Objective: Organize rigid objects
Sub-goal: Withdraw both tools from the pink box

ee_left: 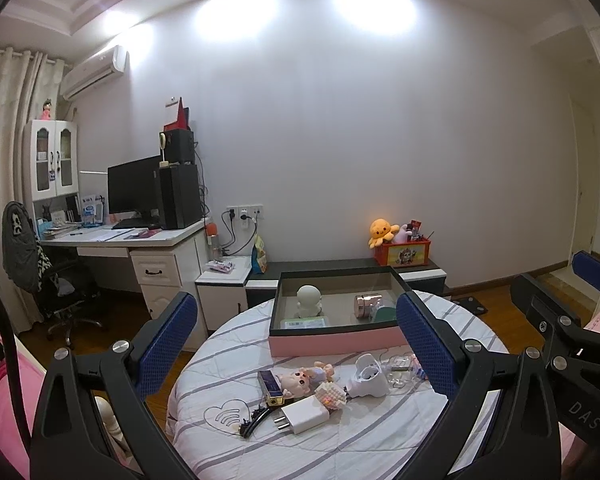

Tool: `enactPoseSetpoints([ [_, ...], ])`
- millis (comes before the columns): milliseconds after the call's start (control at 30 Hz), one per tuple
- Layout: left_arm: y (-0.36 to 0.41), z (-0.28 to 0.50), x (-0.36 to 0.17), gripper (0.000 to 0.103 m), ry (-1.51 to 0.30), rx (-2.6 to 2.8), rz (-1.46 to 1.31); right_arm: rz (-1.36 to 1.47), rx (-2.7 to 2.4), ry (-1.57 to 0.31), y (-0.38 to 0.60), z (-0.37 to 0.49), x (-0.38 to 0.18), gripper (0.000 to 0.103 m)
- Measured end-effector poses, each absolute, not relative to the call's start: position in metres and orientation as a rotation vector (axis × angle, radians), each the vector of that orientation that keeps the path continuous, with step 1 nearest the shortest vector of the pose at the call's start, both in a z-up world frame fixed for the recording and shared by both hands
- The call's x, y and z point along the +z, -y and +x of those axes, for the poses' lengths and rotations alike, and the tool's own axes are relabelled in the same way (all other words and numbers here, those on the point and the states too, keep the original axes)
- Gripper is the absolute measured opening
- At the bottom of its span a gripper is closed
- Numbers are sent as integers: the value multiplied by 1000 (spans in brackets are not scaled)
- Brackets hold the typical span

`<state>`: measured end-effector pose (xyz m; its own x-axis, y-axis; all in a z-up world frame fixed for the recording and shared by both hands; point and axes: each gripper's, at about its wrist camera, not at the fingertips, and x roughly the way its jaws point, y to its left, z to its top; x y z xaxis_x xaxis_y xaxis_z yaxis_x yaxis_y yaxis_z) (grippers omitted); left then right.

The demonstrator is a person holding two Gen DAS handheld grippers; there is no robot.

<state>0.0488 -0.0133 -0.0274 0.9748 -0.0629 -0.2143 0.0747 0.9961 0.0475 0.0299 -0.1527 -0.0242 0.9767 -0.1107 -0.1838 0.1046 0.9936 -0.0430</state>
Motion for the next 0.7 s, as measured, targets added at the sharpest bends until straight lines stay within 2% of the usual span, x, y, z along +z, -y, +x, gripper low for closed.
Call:
enactPoseSetpoints([
  [300,7,69,-49,103,-283,-53,70,-9,-83,-227,151,47,-37,86],
  [700,-23,131,-150,103,-642,-110,21,11,-43,-480,164,107,-114,86],
])
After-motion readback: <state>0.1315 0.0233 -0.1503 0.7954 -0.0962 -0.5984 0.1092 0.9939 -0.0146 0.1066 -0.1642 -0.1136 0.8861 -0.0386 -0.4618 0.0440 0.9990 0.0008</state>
